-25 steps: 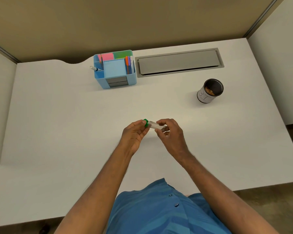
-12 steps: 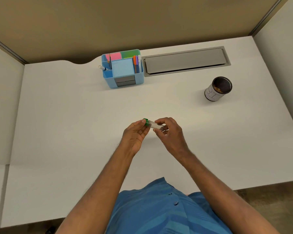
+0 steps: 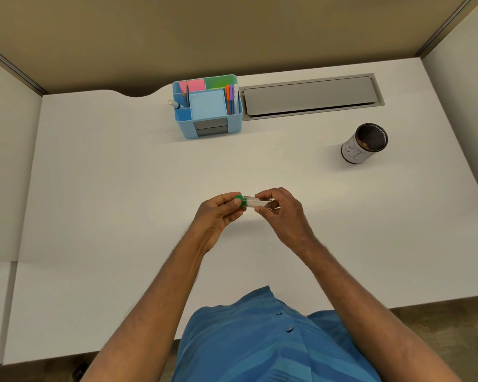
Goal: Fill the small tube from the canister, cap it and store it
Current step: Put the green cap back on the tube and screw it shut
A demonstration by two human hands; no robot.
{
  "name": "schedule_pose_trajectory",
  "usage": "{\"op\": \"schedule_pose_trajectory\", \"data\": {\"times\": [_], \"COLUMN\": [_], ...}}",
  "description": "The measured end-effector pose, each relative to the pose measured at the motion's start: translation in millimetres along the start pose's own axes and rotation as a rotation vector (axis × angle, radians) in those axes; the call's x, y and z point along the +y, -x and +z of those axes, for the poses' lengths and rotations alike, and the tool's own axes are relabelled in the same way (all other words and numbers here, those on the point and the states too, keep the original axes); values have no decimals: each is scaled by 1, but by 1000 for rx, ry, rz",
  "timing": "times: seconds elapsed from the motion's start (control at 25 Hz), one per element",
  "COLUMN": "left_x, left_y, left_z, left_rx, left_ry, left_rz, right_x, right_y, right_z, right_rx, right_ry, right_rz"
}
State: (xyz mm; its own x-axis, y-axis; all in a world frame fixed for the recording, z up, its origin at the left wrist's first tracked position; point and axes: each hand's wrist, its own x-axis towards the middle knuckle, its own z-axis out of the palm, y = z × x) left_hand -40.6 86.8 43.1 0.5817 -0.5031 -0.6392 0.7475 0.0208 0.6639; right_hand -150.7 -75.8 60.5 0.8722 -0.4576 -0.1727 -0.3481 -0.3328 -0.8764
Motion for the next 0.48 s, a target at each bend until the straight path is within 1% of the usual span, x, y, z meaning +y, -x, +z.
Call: {"op": "schedule_pose_trajectory", "data": {"times": [0.08, 0.28, 0.48], "left_x": [1, -5, -5], "left_y": [1, 3, 5], "left_z": [-4, -7, -7], "left_rx": [0, 16, -10], "left_ry": [-50, -74, -48], "left_rz": [15, -2, 14], "right_x": [-1, -4, -5], "right_y": [-3, -10, -13], "right_z": [-3, -8, -10], "right_rx": [-40, -173, -169], "right_ry": [-2, -14, 8], "right_rz": [-1, 10, 25]}}
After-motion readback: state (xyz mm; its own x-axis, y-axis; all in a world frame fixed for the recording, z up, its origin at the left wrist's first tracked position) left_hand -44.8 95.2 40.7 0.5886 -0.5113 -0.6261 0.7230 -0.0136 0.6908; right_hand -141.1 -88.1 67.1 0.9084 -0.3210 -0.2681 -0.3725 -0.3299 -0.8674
